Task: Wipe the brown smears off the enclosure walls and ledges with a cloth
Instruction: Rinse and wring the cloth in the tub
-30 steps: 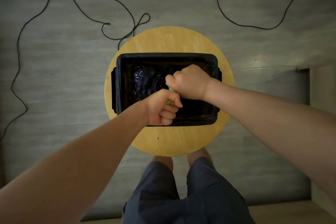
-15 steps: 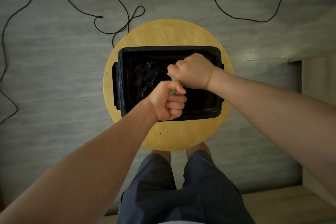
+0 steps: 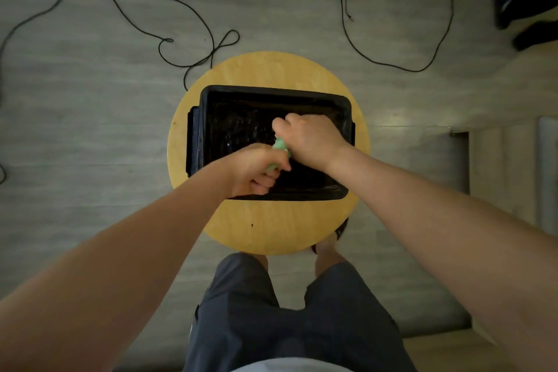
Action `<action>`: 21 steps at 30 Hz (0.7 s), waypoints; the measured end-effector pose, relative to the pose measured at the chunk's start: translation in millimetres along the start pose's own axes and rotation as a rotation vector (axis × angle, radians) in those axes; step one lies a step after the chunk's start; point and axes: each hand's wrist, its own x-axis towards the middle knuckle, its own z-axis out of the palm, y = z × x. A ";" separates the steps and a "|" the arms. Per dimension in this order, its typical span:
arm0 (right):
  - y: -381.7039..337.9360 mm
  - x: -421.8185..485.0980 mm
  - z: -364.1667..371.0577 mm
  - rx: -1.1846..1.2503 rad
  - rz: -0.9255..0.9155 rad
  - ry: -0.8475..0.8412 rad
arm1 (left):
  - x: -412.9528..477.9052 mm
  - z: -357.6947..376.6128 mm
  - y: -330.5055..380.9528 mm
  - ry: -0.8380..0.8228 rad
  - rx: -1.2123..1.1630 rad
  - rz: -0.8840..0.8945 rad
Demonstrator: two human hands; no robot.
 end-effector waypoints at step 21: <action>276.8 -393.3 26.3 1.390 0.775 0.271 | 154.7 397.7 119.4 0.381 0.711 0.408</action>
